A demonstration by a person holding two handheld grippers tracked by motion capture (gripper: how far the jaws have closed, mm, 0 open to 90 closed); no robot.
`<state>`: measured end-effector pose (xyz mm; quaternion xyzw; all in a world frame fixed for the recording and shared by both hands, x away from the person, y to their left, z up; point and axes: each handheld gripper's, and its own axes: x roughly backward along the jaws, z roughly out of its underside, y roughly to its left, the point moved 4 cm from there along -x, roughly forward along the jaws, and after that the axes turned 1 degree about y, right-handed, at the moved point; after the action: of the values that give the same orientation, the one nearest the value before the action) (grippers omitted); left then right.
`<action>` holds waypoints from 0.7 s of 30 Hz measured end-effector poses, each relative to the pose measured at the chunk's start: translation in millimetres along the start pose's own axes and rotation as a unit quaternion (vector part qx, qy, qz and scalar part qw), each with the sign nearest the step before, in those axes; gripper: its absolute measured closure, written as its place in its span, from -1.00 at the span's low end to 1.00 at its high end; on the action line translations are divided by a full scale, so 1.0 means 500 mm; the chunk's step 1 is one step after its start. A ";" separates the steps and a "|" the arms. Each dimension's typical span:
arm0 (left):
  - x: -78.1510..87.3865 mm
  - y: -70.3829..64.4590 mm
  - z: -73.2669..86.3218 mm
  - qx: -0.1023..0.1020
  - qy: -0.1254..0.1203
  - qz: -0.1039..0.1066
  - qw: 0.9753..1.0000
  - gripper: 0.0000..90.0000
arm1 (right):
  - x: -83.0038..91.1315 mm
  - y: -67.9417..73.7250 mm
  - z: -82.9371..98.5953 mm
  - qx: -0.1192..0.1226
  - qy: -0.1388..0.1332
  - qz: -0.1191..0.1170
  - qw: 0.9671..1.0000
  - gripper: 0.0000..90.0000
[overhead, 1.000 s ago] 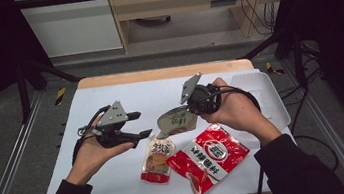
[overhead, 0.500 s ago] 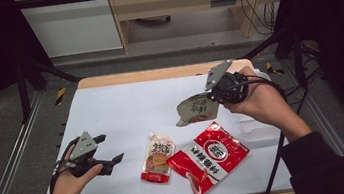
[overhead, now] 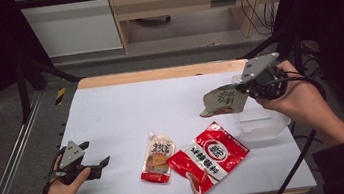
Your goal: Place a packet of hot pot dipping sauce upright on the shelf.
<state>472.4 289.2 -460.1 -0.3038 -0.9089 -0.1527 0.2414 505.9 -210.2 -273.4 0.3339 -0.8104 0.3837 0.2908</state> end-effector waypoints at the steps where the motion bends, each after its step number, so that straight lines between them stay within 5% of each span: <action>1: 0.001 0.004 0.003 0.006 0.000 -0.001 1.000 -0.80 | 0.009 -0.003 0.011 -0.001 0.000 0.004 1.000 1.00; 6: 0.006 0.023 0.009 0.045 -0.012 0.003 0.999 -0.80 | 0.036 -0.015 0.064 -0.019 0.004 0.018 1.000 1.00; 21: -0.005 0.019 0.011 0.032 0.008 -0.009 0.999 -0.80 | 0.058 -0.023 0.201 -0.052 0.012 0.031 0.998 1.00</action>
<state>478.1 297.5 -465.1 -0.2866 -0.9139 -0.1281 0.2574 475.4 -307.1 -301.0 0.2888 -0.8357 0.3536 0.3052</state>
